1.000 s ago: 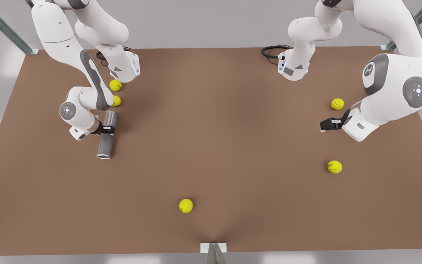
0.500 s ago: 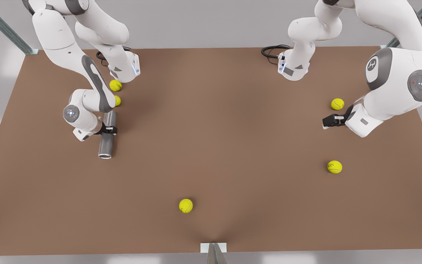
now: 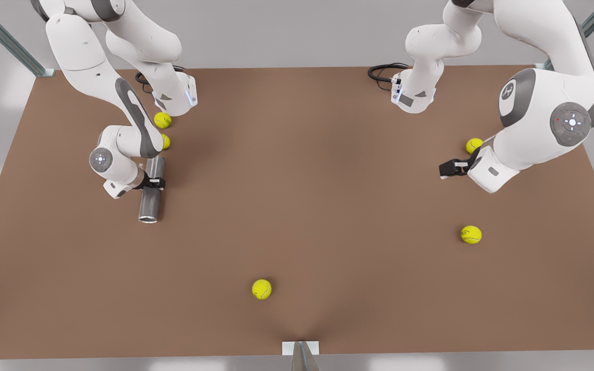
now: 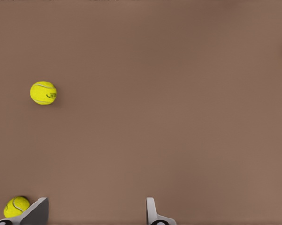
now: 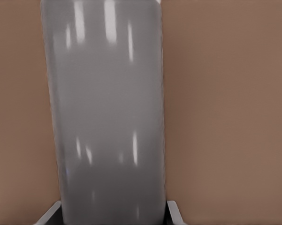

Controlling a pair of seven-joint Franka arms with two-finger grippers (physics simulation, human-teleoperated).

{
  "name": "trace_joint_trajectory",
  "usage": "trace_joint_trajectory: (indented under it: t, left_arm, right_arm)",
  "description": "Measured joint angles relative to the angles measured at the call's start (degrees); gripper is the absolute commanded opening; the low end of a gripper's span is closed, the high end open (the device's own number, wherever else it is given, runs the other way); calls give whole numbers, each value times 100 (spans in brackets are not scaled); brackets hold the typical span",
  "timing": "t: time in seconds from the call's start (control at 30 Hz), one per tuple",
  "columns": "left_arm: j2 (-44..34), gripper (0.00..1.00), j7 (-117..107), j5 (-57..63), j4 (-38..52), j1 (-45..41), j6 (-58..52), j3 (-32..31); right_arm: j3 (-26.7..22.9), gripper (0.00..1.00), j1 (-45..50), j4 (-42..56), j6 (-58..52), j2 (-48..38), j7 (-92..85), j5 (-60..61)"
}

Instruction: Put the tennis tube upright

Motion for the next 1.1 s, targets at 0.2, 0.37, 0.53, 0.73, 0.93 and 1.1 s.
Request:
trace_joint_trajectory:
  t: [0.2, 0.37, 0.53, 0.73, 0.93, 1.1]
  left_arm:
    - [0, 99, 0, 11, -4, 1, 0, 0]
    - [-8, 99, 0, 13, -4, 4, 0, 0]
    - [-35, 99, -140, 10, -4, -11, -18, -86]
    - [22, 99, -141, 24, -1, -37, 35, -103]
    - [-30, 99, -132, 34, 22, 39, 88, -95]
    - [-78, 99, -132, 22, 14, -1, 20, -127]
  right_arm:
    - [0, 79, 0, 0, -7, -5, 0, 0]
    - [0, 79, 0, 7, -42, -51, 0, 0]
    - [0, 79, 0, 9, -79, -132, -70, 0]
    - [0, 79, -36, 8, -46, -29, -75, 0]
    - [0, 78, -32, 5, -26, 0, -70, 0]
    - [0, 77, -9, 0, -26, 0, -71, 1]
